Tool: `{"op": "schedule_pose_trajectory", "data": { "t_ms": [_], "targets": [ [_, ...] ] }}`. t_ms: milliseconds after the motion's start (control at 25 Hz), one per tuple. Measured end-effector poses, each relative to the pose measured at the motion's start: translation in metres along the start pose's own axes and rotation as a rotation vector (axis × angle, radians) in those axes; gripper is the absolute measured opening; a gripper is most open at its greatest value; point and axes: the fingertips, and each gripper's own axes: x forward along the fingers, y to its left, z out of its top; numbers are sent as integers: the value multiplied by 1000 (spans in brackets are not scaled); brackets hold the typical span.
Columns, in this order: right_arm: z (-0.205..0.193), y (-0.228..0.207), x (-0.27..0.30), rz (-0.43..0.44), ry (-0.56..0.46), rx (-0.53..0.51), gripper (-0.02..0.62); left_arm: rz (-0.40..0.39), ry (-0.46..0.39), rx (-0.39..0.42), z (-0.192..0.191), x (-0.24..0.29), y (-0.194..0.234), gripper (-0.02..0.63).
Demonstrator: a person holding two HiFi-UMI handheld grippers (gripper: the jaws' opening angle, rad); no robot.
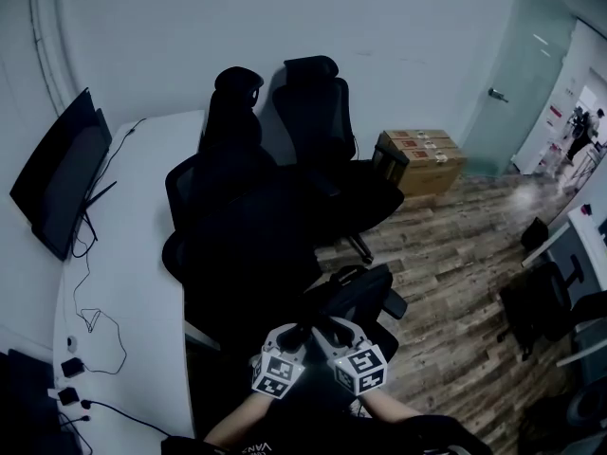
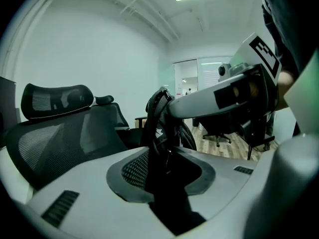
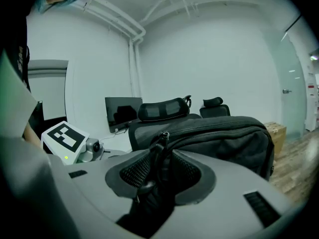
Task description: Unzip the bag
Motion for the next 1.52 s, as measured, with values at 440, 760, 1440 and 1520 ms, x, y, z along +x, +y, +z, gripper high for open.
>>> {"op": "schedule_pose_trajectory", "data": {
  "t_ms": [440,760,1440,1520],
  "targets": [
    [-3,11,-6,83,24,0,58,29,17,-51,-14,-7,5,132],
    [6,5,-19,135,38,-63,54,77,24,-93,-11,-6,4,123],
    [24,-18,-37,299,62,-168,49,236,44,-173,-2,0,-7,101],
    [24,-21,-39,316,66,-182,49,254,42,-176,-1,1,-9,101]
  ]
}}
